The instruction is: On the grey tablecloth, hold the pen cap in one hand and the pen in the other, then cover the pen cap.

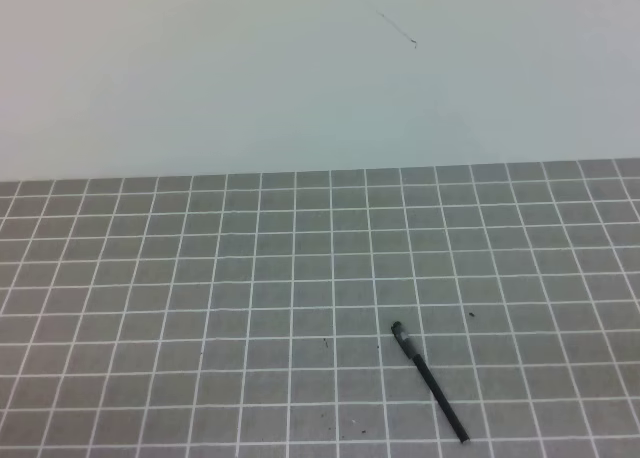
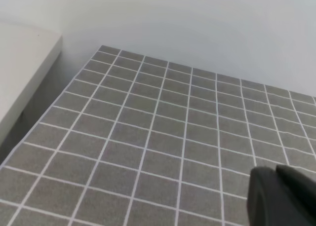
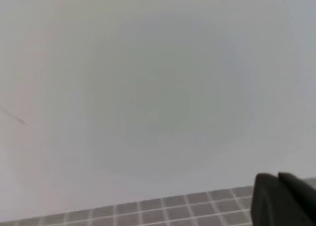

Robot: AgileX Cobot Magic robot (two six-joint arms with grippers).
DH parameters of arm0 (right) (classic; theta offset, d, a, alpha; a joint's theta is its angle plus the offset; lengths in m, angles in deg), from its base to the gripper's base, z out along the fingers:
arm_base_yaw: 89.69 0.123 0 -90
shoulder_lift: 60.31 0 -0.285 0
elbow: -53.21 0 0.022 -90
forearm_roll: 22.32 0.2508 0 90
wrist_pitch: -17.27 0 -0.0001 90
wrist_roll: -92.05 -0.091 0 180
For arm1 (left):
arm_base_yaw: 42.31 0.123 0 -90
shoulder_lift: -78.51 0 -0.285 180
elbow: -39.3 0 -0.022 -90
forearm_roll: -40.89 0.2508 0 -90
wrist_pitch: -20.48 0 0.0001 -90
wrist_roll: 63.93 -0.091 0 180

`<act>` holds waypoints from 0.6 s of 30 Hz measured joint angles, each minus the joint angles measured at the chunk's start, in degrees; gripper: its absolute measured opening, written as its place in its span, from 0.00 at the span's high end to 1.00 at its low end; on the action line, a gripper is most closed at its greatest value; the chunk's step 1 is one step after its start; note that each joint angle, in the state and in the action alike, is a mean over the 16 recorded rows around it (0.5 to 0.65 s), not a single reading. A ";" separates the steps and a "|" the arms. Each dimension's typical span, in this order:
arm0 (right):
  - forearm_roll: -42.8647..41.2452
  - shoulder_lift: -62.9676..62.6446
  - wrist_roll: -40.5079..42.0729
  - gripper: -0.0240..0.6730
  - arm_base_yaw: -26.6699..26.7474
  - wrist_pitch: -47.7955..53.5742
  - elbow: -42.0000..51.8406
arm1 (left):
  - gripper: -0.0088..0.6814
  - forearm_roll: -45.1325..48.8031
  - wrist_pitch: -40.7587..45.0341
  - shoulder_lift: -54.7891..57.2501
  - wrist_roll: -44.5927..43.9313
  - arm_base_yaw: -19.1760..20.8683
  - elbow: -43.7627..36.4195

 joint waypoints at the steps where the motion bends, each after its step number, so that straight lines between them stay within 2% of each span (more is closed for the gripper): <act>1: -2.28 0.02 -2.57 0.97 0.00 0.02 0.14 | 0.99 0.00 0.00 0.01 0.00 -0.01 0.00; 6: -11.18 0.14 -13.01 0.97 0.00 0.12 0.78 | 0.99 0.00 0.00 0.04 0.00 -0.04 0.00; 9: -7.58 0.21 -9.56 0.97 0.00 0.33 0.92 | 0.99 0.00 0.00 0.06 0.00 -0.06 0.00; 13: 7.22 0.24 6.75 0.97 0.00 1.39 0.93 | 0.99 0.00 0.00 0.06 0.00 -0.08 0.00; 18: 37.57 0.11 40.17 0.97 -0.05 4.15 0.93 | 0.99 0.10 -0.17 -0.10 -0.04 -0.13 -0.43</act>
